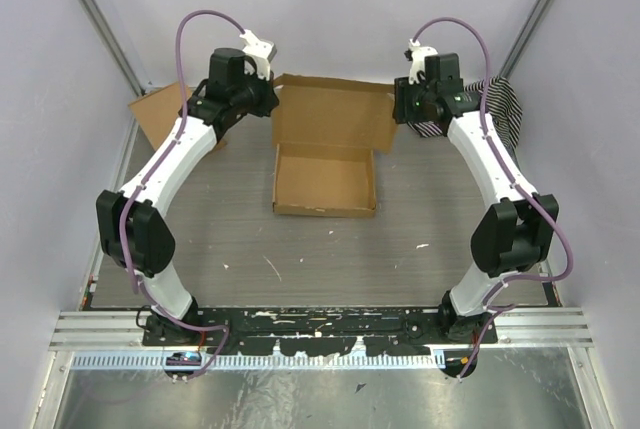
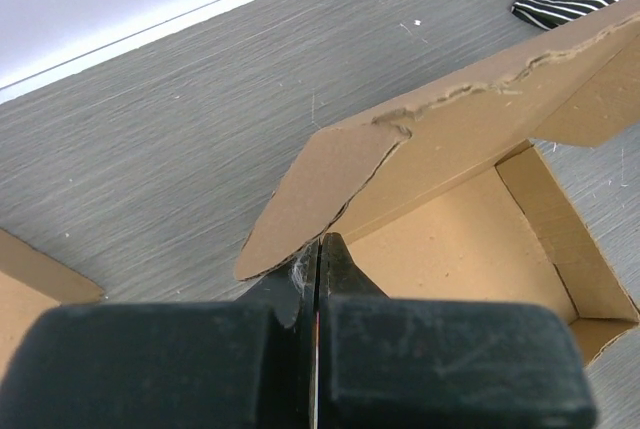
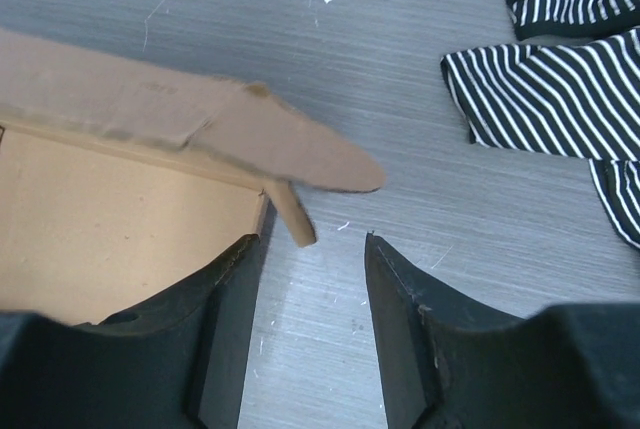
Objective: Fold the paper box
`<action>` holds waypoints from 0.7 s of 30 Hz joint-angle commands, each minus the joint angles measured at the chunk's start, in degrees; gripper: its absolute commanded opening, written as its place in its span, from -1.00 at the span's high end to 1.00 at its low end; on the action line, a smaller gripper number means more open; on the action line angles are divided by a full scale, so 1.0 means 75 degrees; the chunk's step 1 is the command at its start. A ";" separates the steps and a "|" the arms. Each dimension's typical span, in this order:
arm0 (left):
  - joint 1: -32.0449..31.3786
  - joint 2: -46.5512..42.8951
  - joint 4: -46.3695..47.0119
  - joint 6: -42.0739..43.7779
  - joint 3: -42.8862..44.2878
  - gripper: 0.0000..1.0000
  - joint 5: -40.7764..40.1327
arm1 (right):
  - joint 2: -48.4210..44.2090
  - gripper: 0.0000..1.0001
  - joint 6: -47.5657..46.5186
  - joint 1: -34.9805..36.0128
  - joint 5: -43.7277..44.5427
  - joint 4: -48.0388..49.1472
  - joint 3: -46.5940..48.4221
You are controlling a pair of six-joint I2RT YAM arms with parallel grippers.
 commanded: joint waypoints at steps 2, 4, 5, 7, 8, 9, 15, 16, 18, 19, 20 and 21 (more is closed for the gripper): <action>-0.0005 -0.0301 0.0527 0.0072 -0.0147 1.00 0.0190 | 0.0007 -0.02 -0.0003 -0.0182 -0.0701 0.0987 0.0069; -0.0005 -0.0298 0.0566 0.0054 -0.0164 1.00 0.0226 | 0.0115 0.02 0.0032 -0.0182 -0.1108 0.1131 0.0064; -0.0011 -0.0298 0.0588 0.0039 -0.0182 1.00 0.0233 | 0.0181 0.05 0.0085 -0.0183 -0.1296 0.1196 0.0074; -0.0017 -0.0262 0.0615 -0.0003 -0.0201 1.00 0.0233 | 0.0353 0.14 0.0221 -0.0182 -0.1688 0.1156 0.0177; -0.0017 -0.0254 0.0629 -0.0025 -0.0206 1.00 0.0234 | 0.0446 0.18 0.0264 -0.0172 -0.1847 0.1070 0.0257; -0.0027 -0.0252 0.0627 -0.0048 -0.0216 1.00 0.0234 | 0.0502 0.22 0.0319 -0.0160 -0.1949 0.1018 0.0311; -0.0186 -0.0190 0.0655 -0.0214 -0.0253 1.00 0.0103 | 0.0767 0.65 0.0708 -0.0058 -0.1751 0.0661 0.0463; -0.0255 -0.0189 0.0657 -0.0251 -0.0270 1.00 0.0047 | 0.0825 0.71 0.0780 -0.0015 -0.1605 0.0539 0.0537; -0.0424 -0.0180 0.0668 -0.0241 -0.0301 1.00 -0.0178 | 0.0882 0.79 0.0912 0.0097 -0.1267 0.0435 0.0627; -0.0522 -0.0166 0.0661 -0.0226 -0.0293 1.00 -0.0316 | 0.0892 0.83 0.0965 0.0159 -0.1074 0.0409 0.0651; -0.0607 -0.0138 0.0660 -0.0223 -0.0284 1.00 -0.0433 | 0.0896 0.87 0.1064 0.0214 -0.0887 0.0413 0.0681; -0.0675 -0.0115 0.0667 -0.0238 -0.0275 1.00 -0.0535 | 0.0898 0.91 0.1214 0.0288 -0.0648 0.0413 0.0709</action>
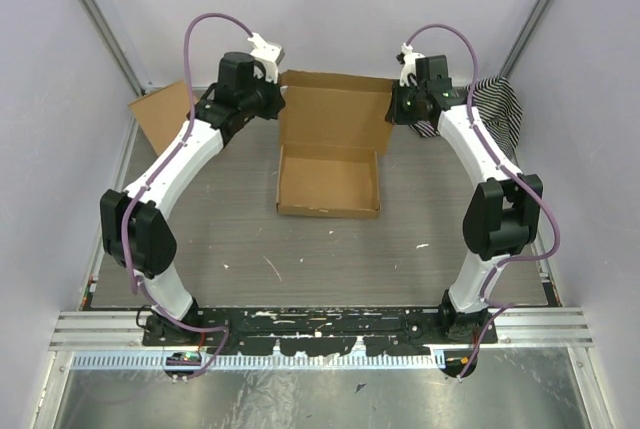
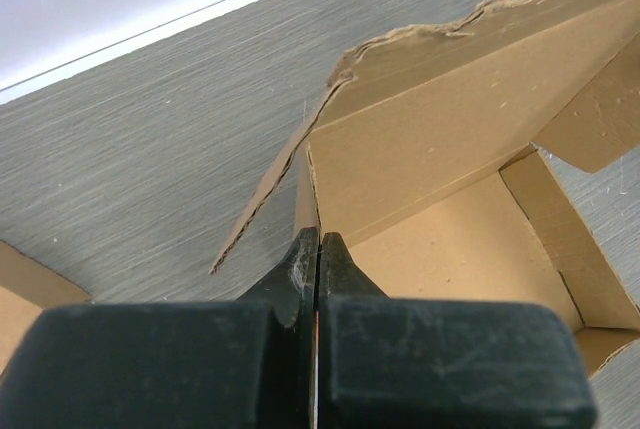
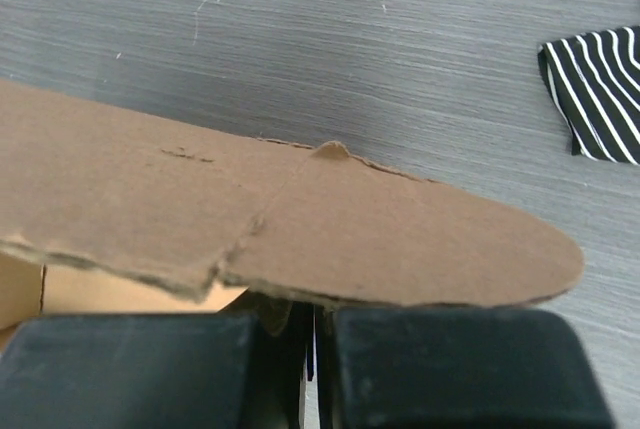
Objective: Fold the paper box
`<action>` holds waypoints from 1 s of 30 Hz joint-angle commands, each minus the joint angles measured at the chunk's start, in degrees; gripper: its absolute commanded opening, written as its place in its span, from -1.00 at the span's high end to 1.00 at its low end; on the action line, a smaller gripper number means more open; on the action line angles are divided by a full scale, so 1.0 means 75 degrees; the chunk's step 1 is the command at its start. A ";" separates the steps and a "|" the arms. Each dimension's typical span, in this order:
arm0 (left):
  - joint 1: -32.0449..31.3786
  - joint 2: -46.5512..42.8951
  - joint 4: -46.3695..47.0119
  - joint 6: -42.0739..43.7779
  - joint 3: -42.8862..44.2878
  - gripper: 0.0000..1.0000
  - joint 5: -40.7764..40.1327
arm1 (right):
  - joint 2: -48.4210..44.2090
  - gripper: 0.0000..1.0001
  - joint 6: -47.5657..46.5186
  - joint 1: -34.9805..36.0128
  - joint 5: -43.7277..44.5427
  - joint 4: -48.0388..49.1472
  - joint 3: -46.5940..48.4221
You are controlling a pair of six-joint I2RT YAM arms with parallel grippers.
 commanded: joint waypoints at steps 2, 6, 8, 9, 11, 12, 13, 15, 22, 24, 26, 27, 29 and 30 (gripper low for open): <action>-0.0489 -0.0055 0.0348 -0.0159 -0.0012 1.00 -0.0460 | -0.0066 0.97 0.0746 0.0402 0.0972 0.0062 0.0559; -0.0549 0.0039 0.0395 -0.0239 0.0179 1.00 -0.0822 | -0.0132 0.98 0.0958 0.0510 0.1549 0.0404 0.0602; -0.0546 0.0089 0.0431 -0.0221 0.0305 1.00 -0.0998 | -0.0179 0.98 0.0963 0.0532 0.1851 0.0656 0.0649; -0.0546 0.0127 0.0440 -0.0187 0.0381 1.00 -0.1146 | -0.0208 0.97 0.0951 0.0531 0.1988 0.0810 0.0680; -0.0547 0.0208 0.0451 -0.0128 0.0564 1.00 -0.1354 | -0.0284 0.98 0.0932 0.0533 0.2211 0.1171 0.0685; -0.0546 0.0292 0.0463 -0.0114 0.0710 1.00 -0.1403 | -0.0360 0.97 0.0912 0.0533 0.2287 0.1415 0.0632; -0.0546 0.0368 0.0455 -0.0112 0.0842 1.00 -0.1441 | -0.0414 0.98 0.0917 0.0539 0.2359 0.1650 0.0590; -0.0544 0.0498 0.0523 -0.0142 0.1075 1.00 -0.1497 | -0.0537 0.98 0.0889 0.0537 0.2480 0.2184 0.0455; -0.0548 0.0962 0.0865 -0.0266 0.1371 1.00 -0.1556 | -0.0455 0.96 0.0873 0.0579 0.2575 0.3305 -0.0101; -0.0546 0.0949 0.1020 -0.0388 0.1012 0.99 -0.1546 | -0.0537 0.95 0.0910 0.0631 0.2656 0.3589 -0.0542; -0.0546 0.0835 0.1264 -0.0549 0.0514 0.99 -0.1589 | -0.0724 0.94 0.1007 0.0687 0.2775 0.3980 -0.1105; -0.0546 0.0769 0.1395 -0.0629 0.0227 0.99 -0.1599 | -0.0825 0.94 0.1050 0.0740 0.2868 0.4178 -0.1398; -0.0546 0.0624 0.1618 -0.0821 -0.0269 1.00 -0.1620 | -0.1004 0.94 0.1110 0.0833 0.3030 0.4492 -0.1906; -0.0546 0.0558 0.1705 -0.0912 -0.0479 0.99 -0.1645 | -0.1082 0.94 0.1154 0.0893 0.3122 0.4587 -0.2081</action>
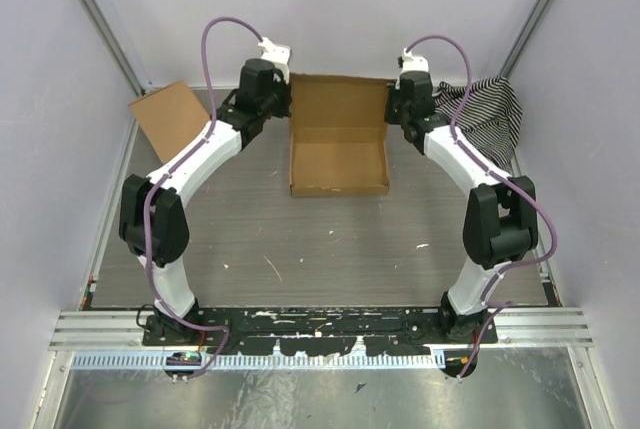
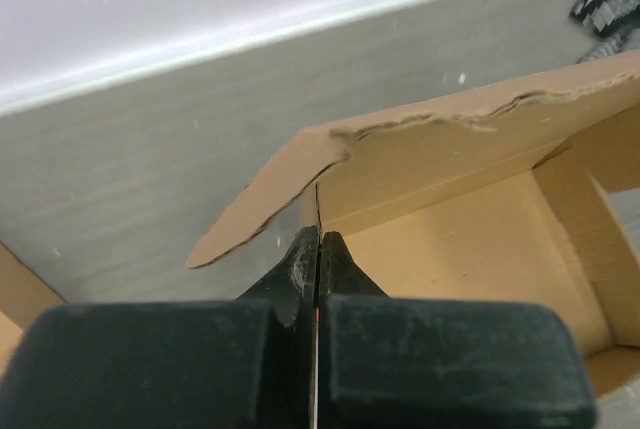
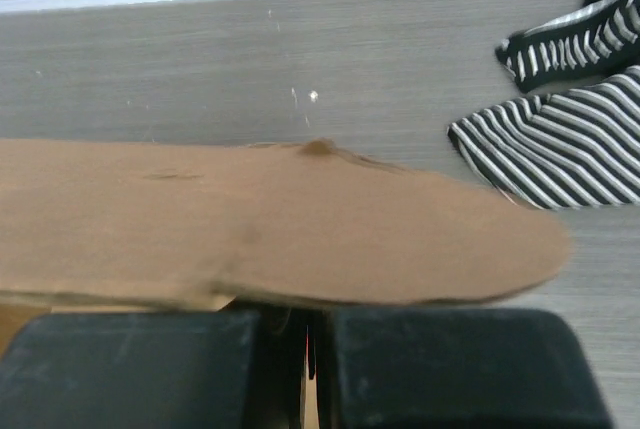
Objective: Fold the paper box
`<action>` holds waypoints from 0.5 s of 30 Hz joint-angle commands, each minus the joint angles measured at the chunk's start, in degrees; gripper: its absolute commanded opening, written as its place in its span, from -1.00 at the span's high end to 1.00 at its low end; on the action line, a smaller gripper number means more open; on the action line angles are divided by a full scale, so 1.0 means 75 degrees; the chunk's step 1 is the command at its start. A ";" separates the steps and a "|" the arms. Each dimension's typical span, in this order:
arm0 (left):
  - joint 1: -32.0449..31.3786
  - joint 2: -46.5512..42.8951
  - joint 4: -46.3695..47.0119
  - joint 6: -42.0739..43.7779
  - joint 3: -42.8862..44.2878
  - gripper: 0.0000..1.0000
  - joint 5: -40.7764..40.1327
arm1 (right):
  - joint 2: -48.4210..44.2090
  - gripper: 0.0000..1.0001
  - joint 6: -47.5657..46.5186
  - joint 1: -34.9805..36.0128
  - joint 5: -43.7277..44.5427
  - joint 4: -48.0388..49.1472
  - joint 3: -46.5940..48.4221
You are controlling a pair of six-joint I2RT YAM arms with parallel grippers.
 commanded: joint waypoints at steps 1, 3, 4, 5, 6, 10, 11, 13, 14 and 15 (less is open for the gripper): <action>-0.0065 -0.0331 0.0567 -0.0567 -0.0972 0.99 0.0011 | -0.0800 0.94 0.0341 0.0348 0.0408 0.1341 -0.0760; -0.0084 -0.0446 0.0585 -0.0705 -0.1309 1.00 0.0001 | -0.0914 0.94 0.0385 0.0501 0.0638 0.1428 -0.1047; -0.0096 -0.0503 0.0580 -0.0783 -0.1413 1.00 -0.0018 | -0.0946 0.94 0.0437 0.0565 0.0670 0.1436 -0.1170; -0.0108 -0.0556 0.0589 -0.0908 -0.1528 1.00 -0.0032 | -0.0975 0.94 0.0490 0.0633 0.1008 0.1394 -0.1249; -0.0127 -0.0633 0.0591 -0.0982 -0.1633 1.00 -0.0040 | -0.1004 0.94 0.0541 0.0701 0.1123 0.1359 -0.1306; -0.0242 -0.0867 0.0573 -0.1028 -0.1940 1.00 -0.0178 | -0.1111 0.94 0.0630 0.0951 0.1476 0.1256 -0.1610; -0.0276 -0.0935 0.0539 -0.1028 -0.1993 1.00 -0.0193 | -0.1144 0.94 0.0640 0.0989 0.1526 0.1242 -0.1687; -0.0343 -0.1087 0.0482 -0.1039 -0.2150 1.00 -0.0223 | -0.1214 0.93 0.0675 0.1053 0.1665 0.1191 -0.1817; -0.0391 -0.1178 0.0475 -0.1040 -0.2252 0.98 -0.0242 | -0.1255 0.92 0.0699 0.1071 0.1701 0.1173 -0.1896; -0.0444 -0.1260 0.0469 -0.1040 -0.2360 0.96 -0.0265 | -0.1304 0.91 0.0729 0.1091 0.1733 0.1120 -0.1955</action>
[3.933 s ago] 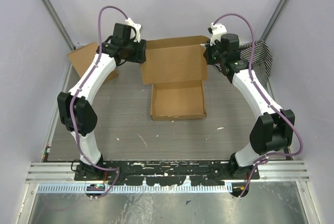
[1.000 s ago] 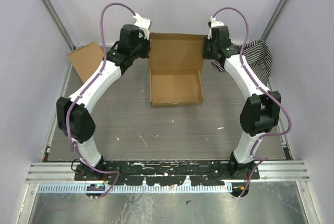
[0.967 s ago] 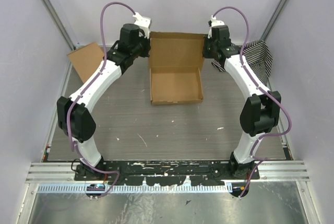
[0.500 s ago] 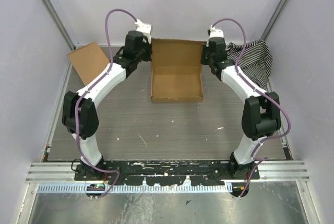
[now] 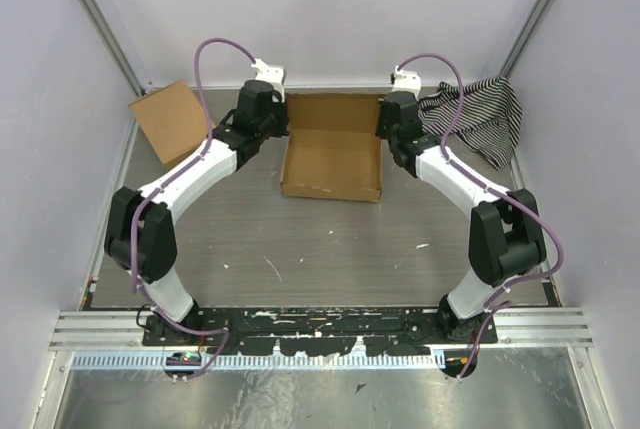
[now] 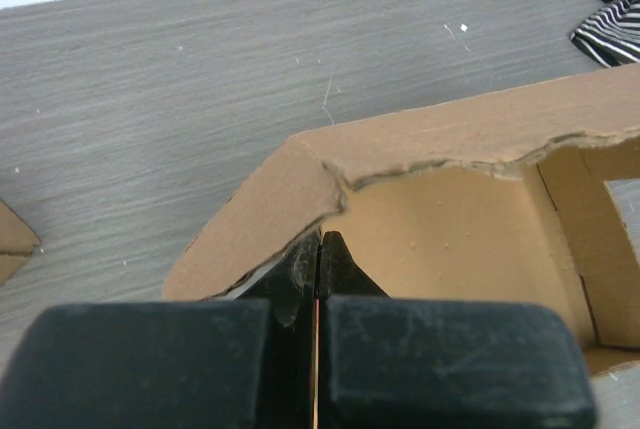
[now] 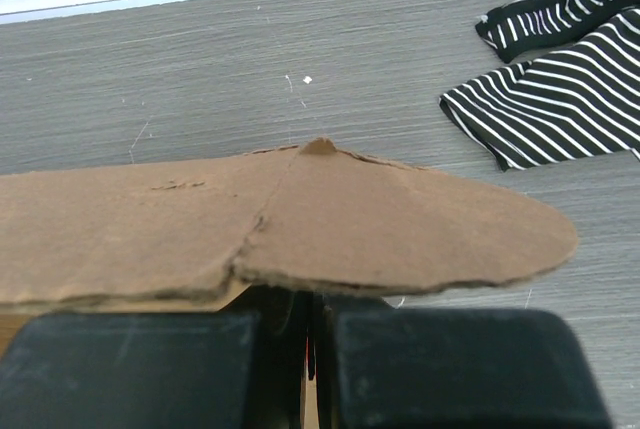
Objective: Fold the paper box
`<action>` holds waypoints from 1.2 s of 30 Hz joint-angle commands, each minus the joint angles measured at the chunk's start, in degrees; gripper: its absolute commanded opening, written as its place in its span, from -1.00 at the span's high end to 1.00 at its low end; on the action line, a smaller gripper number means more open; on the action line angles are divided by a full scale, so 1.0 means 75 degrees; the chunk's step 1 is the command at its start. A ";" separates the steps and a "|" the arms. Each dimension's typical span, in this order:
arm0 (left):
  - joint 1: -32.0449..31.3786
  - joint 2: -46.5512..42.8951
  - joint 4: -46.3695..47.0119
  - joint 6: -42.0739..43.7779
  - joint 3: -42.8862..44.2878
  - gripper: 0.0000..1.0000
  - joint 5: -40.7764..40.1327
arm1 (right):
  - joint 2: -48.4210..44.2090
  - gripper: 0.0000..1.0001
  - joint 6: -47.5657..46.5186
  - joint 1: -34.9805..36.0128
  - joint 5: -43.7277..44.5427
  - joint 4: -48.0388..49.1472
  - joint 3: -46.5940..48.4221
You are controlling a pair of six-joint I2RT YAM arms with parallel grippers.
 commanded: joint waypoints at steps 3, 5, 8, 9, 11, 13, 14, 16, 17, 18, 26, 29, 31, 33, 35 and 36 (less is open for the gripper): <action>-0.0426 -0.0778 -0.0118 -0.0144 -0.0764 0.90 -0.0100 | -0.0631 0.84 0.0453 0.0223 0.0155 -0.0161 -0.0302; -0.0557 -0.0964 -0.0203 -0.0125 -0.1027 0.86 -0.0221 | -0.0805 0.79 0.0526 0.0254 0.0099 -0.0391 -0.0450; -0.0669 -0.1288 -0.0453 -0.0119 -0.1412 0.63 -0.0418 | -0.1234 0.50 0.0563 0.0299 -0.0322 -0.0724 -0.0704; -0.0690 -0.1413 -0.0568 -0.0133 -0.1521 0.54 -0.0502 | -0.1383 0.41 0.0562 0.0322 -0.0405 -0.0854 -0.0791; -0.0704 -0.1646 -0.0782 -0.0189 -0.1728 0.30 -0.0680 | -0.1726 0.27 0.0573 0.0340 -0.0564 -0.1128 -0.1003; -0.0704 -0.1940 -0.0960 -0.0304 -0.1941 0.09 -0.0780 | -0.2091 0.14 0.0612 0.0353 -0.0591 -0.1448 -0.1200; -0.0709 -0.2083 -0.1125 -0.0350 -0.2029 0.07 -0.0800 | -0.2293 0.10 0.0609 0.0353 -0.0625 -0.1605 -0.1284; -0.0725 -0.2374 -0.1451 -0.0484 -0.2160 0.01 -0.0836 | -0.2674 0.03 0.0615 0.0352 -0.0656 -0.2022 -0.1422; -0.0727 -0.2561 -0.1626 -0.0538 -0.2223 -0.01 -0.0839 | -0.2845 0.01 0.0614 0.0356 -0.0699 -0.2281 -0.1452; -0.0728 -0.2753 -0.1825 -0.0581 -0.2318 -0.01 -0.0836 | -0.3142 0.00 0.0600 0.0354 -0.0739 -0.2544 -0.1491; -0.0739 -0.4925 -0.3554 -0.1033 -0.2589 -0.11 -0.0868 | -0.4990 -0.06 0.0551 0.0356 -0.1123 -0.4184 -0.1562; -0.0728 -0.5439 -0.3508 -0.1188 -0.2622 -0.30 -0.1207 | -0.5040 -0.20 0.0536 0.0350 -0.0885 -0.4240 -0.1331; -0.0731 -0.5392 -0.3372 -0.1192 -0.2544 -0.40 -0.1301 | -0.4730 -0.29 0.0518 0.0342 -0.0497 -0.4254 -0.1058; -0.0728 -0.4902 -0.3334 -0.1135 -0.2352 -0.46 -0.1248 | -0.4184 -0.36 0.0476 0.0326 -0.0435 -0.4276 -0.0747; -0.0722 -0.4166 -0.3678 -0.1127 -0.1898 -0.50 -0.1055 | -0.3461 -0.38 0.0440 0.0262 -0.0531 -0.4452 -0.0302; -0.0727 -0.3768 -0.3857 -0.1132 -0.1553 -0.52 -0.0966 | -0.3003 -0.39 0.0423 0.0200 -0.0713 -0.4541 -0.0095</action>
